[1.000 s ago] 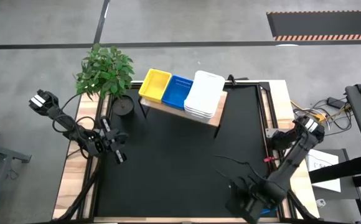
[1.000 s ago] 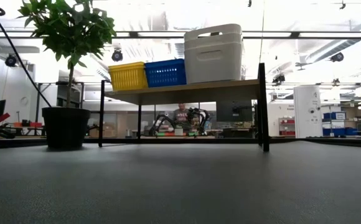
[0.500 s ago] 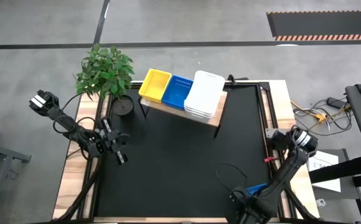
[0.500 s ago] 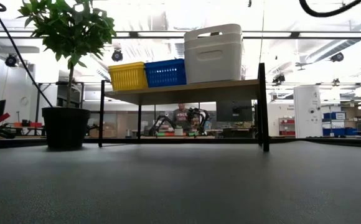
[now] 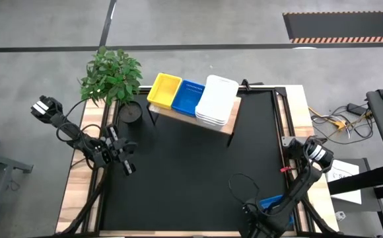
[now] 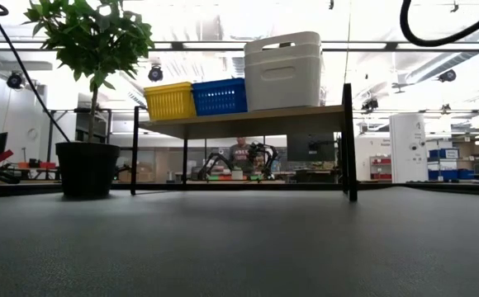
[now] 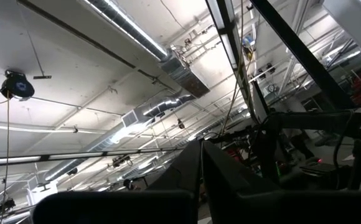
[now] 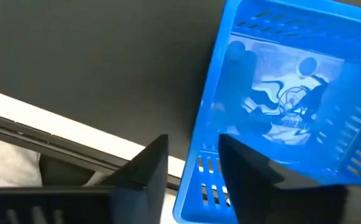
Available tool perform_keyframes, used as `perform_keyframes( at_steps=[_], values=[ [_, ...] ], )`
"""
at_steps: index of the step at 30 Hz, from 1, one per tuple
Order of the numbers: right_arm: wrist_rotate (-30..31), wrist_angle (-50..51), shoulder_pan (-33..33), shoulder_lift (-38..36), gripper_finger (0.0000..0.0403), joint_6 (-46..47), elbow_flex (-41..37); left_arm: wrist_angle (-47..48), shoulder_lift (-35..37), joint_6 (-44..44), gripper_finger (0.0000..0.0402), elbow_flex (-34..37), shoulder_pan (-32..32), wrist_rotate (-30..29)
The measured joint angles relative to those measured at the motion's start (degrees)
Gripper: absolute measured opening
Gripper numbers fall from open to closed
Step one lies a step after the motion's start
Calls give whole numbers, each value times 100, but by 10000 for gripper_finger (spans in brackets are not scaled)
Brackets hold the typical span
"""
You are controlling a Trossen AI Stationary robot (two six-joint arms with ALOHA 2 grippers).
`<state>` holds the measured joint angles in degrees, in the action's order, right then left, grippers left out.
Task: Stack baskets on shelf by color
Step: Stack the blue bin on top of the other blue bins on the shelf
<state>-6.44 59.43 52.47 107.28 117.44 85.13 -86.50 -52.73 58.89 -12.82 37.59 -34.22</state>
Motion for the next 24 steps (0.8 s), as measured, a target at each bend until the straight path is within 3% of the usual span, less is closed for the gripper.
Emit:
perform_keyframes(
  at_steps=[9,16,24],
  values=[
    [43,-34,-37,3,18,-251,-1,-2,0,1,0,0,-1,0],
    [184,36,-145,-67,12,-844,207,-2,0,0,0,0,1,-2],
    [1421,16,-559,-67,12,-3132,1155,-2,0,0,0,0,0,-2]
  ],
)
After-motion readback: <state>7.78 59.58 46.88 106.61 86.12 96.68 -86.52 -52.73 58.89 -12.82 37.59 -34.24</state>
